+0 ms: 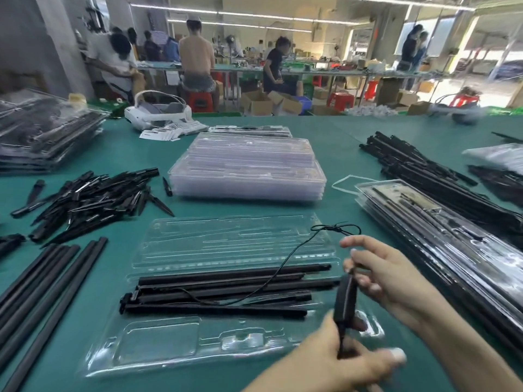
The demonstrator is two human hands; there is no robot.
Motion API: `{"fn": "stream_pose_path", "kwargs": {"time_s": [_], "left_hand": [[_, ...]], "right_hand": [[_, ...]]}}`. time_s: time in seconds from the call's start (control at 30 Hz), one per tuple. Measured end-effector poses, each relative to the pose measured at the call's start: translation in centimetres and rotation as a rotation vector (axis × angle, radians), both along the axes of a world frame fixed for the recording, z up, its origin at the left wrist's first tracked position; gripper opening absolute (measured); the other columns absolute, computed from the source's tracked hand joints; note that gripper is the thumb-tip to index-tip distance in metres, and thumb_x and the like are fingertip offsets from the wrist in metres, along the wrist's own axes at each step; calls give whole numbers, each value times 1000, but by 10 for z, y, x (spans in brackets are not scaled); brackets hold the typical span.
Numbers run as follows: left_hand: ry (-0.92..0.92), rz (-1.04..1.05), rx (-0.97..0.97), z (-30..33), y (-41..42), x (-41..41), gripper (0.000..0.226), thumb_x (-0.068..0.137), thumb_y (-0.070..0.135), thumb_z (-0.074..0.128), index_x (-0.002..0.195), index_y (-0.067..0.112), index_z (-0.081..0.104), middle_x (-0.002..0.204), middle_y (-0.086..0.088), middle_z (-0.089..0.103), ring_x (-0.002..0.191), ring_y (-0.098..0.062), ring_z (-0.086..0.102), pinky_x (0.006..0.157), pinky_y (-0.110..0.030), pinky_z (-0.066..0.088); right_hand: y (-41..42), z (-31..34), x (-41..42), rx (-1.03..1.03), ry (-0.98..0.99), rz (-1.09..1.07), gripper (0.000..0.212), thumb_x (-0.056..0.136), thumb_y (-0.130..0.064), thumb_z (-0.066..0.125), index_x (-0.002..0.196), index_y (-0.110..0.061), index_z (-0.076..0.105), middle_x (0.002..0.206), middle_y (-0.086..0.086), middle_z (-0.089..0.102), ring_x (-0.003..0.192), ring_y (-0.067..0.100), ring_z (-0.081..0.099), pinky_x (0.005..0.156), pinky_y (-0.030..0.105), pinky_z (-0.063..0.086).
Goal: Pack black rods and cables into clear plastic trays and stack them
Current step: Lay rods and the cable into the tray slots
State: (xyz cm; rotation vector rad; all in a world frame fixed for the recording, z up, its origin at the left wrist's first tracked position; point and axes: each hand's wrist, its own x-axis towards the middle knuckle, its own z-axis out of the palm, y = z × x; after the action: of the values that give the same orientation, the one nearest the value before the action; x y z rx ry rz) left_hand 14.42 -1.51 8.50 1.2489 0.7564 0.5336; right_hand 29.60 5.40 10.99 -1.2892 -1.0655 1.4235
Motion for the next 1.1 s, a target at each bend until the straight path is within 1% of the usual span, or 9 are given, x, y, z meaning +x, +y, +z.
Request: {"fn": "stream_pose_path", "kwargs": {"time_s": [0.17, 0.4, 0.53, 0.63, 0.73, 0.83, 0.9, 1.0, 1.1], "left_hand": [[236, 345, 245, 8, 6, -40, 13, 97, 24, 51, 100, 21, 39, 51, 14, 46, 40, -2, 33, 44, -16, 26], [650, 364, 824, 91, 30, -124, 14, 79, 44, 66, 75, 31, 63, 58, 12, 56, 49, -1, 46, 55, -10, 37], [712, 218, 881, 105, 40, -146, 26, 64, 56, 72, 85, 42, 67, 52, 11, 44, 46, -3, 39, 48, -11, 30], [864, 208, 924, 71, 37, -143, 24, 67, 60, 71, 85, 45, 66, 58, 19, 52, 55, 0, 48, 51, -13, 31], [980, 212, 952, 31, 28, -138, 25, 80, 66, 54, 92, 44, 59, 76, 26, 62, 73, 5, 55, 59, -10, 37], [1064, 236, 969, 2, 24, -133, 34, 94, 59, 34, 87, 28, 47, 83, 15, 55, 80, -4, 51, 65, -24, 37], [1109, 237, 937, -9, 21, -127, 40, 97, 55, 26, 80, 22, 38, 80, 11, 48, 79, -8, 49, 67, -28, 35], [1109, 260, 832, -16, 18, -124, 46, 97, 56, 25, 73, 18, 34, 71, 6, 46, 74, -13, 47, 67, -27, 36], [1162, 312, 752, -14, 16, -126, 47, 96, 58, 28, 68, 21, 38, 62, 0, 43, 60, -13, 40, 56, -21, 29]], "right_hand": [[3, -5, -1, 45, 16, 50, 25, 94, 4, 45, 108, -7, 62, 59, 7, 60, 41, 9, 50, 38, 14, 40], [-9, -10, 3, -63, -135, 405, 35, 92, 5, 41, 91, -6, 75, 68, 19, 63, 45, 14, 52, 40, 17, 42], [-6, -10, 5, -71, -144, 412, 38, 94, 2, 38, 93, -7, 75, 66, 20, 62, 43, 14, 50, 38, 17, 39], [-5, -10, 10, -81, -214, 440, 36, 97, -3, 38, 99, -14, 73, 62, 20, 60, 38, 14, 50, 35, 17, 37], [-7, -5, 14, -89, -244, 483, 24, 96, -24, 48, 103, -25, 71, 59, 19, 58, 35, 13, 47, 32, 16, 34], [-11, 0, 17, -62, -306, 472, 29, 84, -46, 52, 102, -32, 71, 52, 16, 55, 31, 12, 42, 30, 15, 29], [-16, -6, 11, 94, -431, 332, 22, 85, -46, 55, 94, -36, 72, 44, 9, 51, 30, 12, 37, 32, 15, 27], [-28, -19, -12, 553, -562, 46, 5, 86, -35, 67, 86, -33, 72, 46, -3, 50, 39, 7, 42, 41, 15, 33], [-35, -30, -43, 885, -710, 331, 12, 85, -32, 68, 97, -33, 72, 81, -13, 65, 75, 4, 60, 62, 16, 47]]}}
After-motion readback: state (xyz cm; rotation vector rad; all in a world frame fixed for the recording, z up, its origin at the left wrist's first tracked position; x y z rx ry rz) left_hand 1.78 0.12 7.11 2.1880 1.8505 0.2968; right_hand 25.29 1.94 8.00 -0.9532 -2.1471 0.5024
